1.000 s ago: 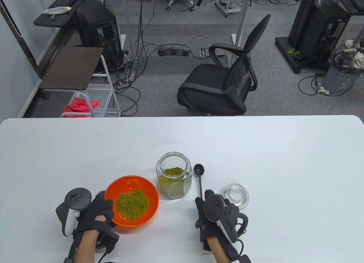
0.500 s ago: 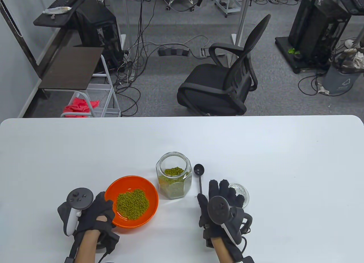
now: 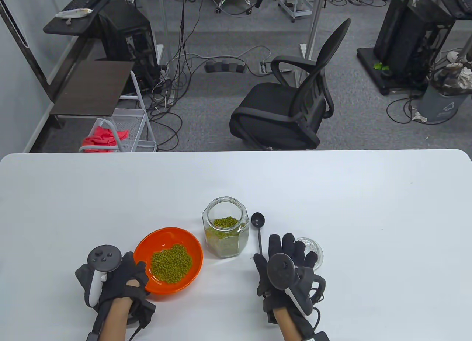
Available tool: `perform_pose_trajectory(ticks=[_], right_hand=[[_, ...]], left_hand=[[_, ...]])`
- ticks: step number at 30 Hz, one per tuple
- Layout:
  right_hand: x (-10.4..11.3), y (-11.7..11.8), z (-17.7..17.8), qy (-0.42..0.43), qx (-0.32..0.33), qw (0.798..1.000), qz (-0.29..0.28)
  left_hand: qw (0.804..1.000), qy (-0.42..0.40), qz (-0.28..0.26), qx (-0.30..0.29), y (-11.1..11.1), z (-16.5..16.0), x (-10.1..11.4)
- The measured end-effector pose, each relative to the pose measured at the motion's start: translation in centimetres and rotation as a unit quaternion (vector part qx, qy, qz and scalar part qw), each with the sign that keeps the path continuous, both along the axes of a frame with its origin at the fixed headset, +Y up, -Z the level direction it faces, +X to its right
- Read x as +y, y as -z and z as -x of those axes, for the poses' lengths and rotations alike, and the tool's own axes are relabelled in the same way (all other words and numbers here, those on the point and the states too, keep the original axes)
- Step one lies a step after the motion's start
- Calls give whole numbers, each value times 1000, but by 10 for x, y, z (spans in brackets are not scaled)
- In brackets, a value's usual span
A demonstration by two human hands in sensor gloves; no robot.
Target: Portion mung beans with measuring scoop (Bowl in hand)
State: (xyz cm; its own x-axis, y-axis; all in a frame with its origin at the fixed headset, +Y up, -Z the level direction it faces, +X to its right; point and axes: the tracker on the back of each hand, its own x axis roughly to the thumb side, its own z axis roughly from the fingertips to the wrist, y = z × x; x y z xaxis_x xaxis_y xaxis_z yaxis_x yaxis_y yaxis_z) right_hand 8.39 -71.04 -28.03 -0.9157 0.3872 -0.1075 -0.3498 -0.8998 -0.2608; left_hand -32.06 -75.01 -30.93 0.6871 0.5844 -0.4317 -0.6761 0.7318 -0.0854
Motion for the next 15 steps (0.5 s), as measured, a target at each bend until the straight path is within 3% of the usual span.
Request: perform_pose_trajectory(ticks=[6, 15], right_hand=[[0, 0, -1, 5, -1, 1000, 8], [-1, 1, -4, 15, -8, 1000, 9]], left_hand=[[999, 42, -12, 10, -2, 1, 7], [988, 118, -104, 0, -8, -7, 29]])
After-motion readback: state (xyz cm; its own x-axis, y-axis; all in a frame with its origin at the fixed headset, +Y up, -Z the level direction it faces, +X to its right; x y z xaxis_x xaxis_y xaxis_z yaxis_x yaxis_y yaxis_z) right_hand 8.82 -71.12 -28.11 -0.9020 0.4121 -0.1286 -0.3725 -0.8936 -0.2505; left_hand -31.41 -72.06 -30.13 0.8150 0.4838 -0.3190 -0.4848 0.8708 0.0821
